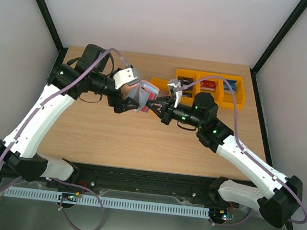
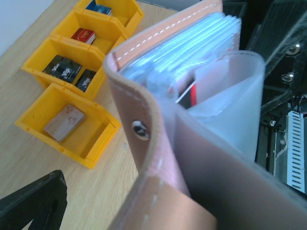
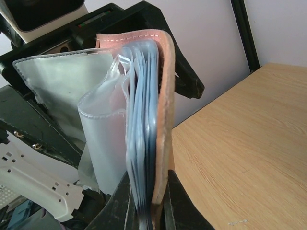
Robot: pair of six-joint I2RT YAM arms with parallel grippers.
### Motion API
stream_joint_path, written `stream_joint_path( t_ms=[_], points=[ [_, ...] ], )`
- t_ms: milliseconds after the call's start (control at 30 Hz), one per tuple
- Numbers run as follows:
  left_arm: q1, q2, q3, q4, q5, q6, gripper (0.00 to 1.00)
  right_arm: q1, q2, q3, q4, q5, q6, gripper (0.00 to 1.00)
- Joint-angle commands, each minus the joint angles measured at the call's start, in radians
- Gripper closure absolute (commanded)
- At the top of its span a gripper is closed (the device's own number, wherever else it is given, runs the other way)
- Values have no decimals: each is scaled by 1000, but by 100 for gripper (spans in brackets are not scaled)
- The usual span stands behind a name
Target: Take the credit cards out of the card holder
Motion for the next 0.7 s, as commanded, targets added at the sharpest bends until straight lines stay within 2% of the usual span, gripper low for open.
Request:
stream_joint_path(
  t_ms=[0, 100, 267, 400, 533, 667],
  points=[
    [-13, -3, 38, -77, 114, 97, 1, 6, -6, 54, 37, 34, -8, 98],
    [9, -12, 60, -115, 147, 151, 1, 6, 14, 70, -4, 47, -23, 98],
    [14, -2, 65, -76, -63, 113, 1, 6, 61, 125, -76, 53, -49, 98],
    [8, 3, 100, -47, -44, 45, 1, 6, 82, 152, -96, 37, -54, 98],
    [-8, 24, 39, 54, -101, -41, 1, 6, 72, 135, -50, 12, -35, 98],
    [-20, 36, 15, 72, -117, -54, 1, 6, 58, 138, -59, 13, -27, 98]
  ],
)
